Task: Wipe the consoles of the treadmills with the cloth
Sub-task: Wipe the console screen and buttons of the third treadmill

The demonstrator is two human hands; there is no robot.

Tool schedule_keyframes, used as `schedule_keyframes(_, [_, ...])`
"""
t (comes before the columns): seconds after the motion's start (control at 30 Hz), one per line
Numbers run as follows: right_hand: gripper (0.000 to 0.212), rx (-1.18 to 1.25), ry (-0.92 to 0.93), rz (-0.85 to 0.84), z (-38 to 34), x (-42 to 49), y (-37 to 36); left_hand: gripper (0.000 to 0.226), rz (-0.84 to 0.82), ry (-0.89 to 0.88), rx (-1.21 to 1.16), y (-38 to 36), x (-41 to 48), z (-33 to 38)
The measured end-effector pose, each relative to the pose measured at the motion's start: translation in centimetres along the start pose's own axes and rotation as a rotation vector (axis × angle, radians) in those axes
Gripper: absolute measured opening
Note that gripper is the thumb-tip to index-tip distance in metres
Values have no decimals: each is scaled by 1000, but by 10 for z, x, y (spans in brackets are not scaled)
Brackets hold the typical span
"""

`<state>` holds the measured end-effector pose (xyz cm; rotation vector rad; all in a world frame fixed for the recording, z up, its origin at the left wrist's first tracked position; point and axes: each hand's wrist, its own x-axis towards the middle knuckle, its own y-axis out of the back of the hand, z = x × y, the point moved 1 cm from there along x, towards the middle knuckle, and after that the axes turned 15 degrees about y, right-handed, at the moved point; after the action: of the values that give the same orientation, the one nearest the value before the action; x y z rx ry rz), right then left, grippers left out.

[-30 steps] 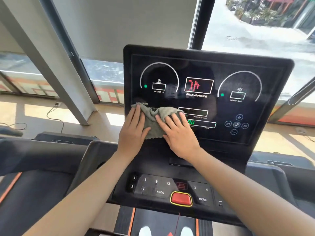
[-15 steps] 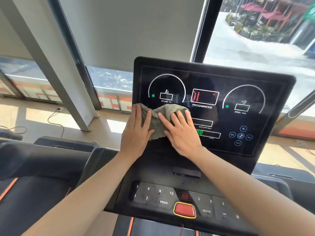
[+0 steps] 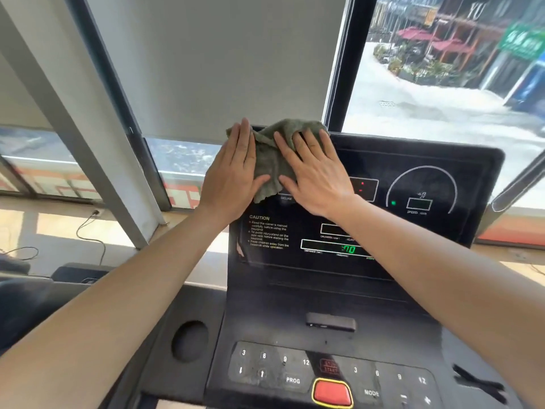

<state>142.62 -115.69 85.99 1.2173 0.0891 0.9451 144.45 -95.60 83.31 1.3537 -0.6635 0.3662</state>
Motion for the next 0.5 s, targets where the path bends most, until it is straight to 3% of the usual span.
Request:
schedule_keyframes(0.23, [71, 35, 26, -26, -42, -32, -20, 79, -59, -138, 14, -18, -43, -9])
schedule_keyframes(0.5, [73, 130, 19, -144, -101, -97, -52, 78, -147, -40, -89, -50, -142, -14])
